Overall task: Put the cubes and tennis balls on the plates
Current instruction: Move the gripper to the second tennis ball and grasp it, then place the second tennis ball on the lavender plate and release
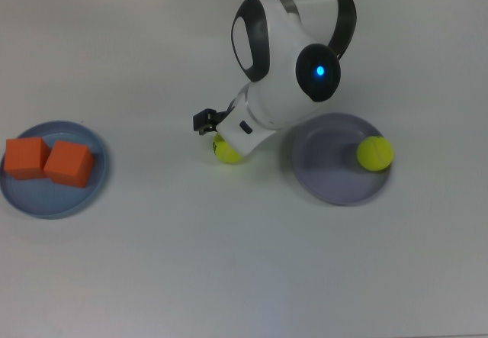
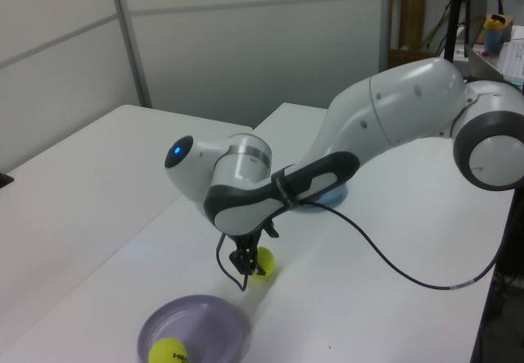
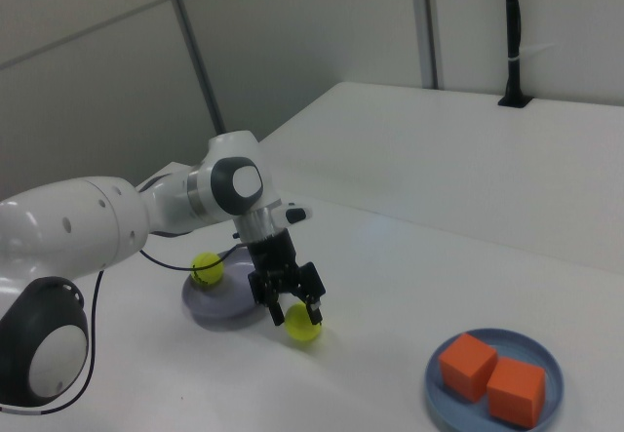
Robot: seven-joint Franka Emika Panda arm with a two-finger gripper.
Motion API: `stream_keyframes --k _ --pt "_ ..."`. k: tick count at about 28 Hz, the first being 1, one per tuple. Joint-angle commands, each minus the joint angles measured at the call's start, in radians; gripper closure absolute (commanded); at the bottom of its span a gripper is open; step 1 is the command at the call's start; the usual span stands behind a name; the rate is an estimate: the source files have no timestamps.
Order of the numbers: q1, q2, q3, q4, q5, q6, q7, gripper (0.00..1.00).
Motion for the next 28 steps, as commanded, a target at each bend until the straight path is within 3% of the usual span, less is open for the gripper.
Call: stream_keyframes --k 1,2,3,4,14,18,23,25,26,28 --pt "0.004 0.026 -0.009 -0.013 0.002 0.057 -0.013 0.09" --pt "0.004 0.027 -0.009 -0.013 0.002 0.066 -0.014 0.25" --pt "0.000 0.027 -0.009 -0.011 0.002 0.079 -0.016 0.83" --pt "0.000 0.027 -0.009 -0.007 0.005 0.085 -0.014 1.00" --pt "0.010 -0.002 0.014 0.055 0.016 0.089 -0.016 1.00" --pt "0.011 -0.005 0.092 0.091 0.010 0.089 -0.016 1.00" --pt "0.017 0.004 0.153 0.084 0.002 0.102 -0.006 0.98" --pt "0.035 0.008 0.159 0.078 0.001 0.132 0.003 0.83" --pt "0.046 0.009 0.159 0.069 -0.001 0.146 0.009 0.67" --pt "0.061 0.009 0.158 0.052 -0.009 0.160 0.027 0.25"
